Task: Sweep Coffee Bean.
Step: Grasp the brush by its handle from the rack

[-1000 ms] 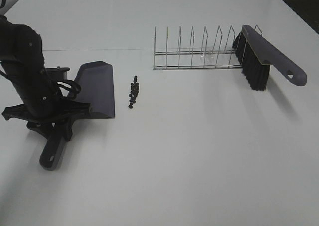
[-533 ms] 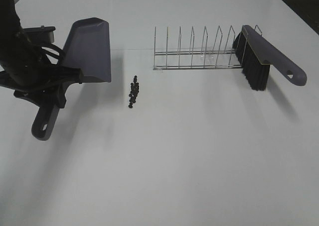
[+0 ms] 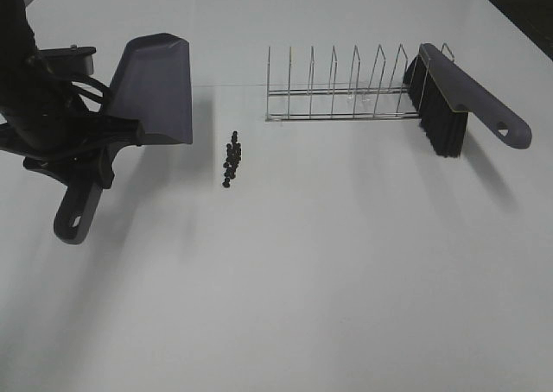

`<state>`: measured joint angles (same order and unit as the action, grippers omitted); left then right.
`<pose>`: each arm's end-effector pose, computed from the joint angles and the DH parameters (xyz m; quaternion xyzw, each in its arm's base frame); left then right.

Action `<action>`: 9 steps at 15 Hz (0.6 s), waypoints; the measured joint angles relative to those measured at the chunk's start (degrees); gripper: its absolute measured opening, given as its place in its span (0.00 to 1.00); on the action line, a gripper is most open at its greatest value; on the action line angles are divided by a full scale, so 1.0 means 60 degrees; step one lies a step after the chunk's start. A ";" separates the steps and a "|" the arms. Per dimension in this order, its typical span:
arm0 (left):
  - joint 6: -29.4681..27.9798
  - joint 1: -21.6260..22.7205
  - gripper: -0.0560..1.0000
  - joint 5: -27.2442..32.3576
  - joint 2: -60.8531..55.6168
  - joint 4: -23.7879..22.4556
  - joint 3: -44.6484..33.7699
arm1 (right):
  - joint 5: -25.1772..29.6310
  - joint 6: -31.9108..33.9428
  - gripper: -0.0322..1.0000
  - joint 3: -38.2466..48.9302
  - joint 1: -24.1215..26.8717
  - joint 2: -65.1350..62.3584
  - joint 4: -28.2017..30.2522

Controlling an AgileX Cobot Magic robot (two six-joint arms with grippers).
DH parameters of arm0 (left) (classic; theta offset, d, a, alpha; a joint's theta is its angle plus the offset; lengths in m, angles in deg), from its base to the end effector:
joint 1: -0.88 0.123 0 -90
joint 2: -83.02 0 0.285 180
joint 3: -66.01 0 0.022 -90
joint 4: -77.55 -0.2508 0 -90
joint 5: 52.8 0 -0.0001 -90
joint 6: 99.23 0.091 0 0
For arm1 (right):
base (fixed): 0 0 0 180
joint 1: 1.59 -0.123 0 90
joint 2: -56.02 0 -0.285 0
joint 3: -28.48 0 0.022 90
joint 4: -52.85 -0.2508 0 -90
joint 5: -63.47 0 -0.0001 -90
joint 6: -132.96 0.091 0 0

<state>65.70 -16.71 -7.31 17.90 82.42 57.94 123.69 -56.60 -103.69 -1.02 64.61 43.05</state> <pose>0.3421 -0.1142 0.1746 -0.0047 0.9944 -0.0601 0.0872 -0.0042 0.0135 0.2827 -0.0693 0.8451 0.0388 0.5287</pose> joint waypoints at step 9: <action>0.0191 0.0000 0.35 0.0162 0.0000 -0.0057 0.0000 | -0.5223 0.0334 0.75 -0.1003 0.0000 0.7315 -0.0353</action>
<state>66.84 -16.71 -6.34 17.90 82.08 57.94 92.35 -54.60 -109.71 -1.02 108.50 40.93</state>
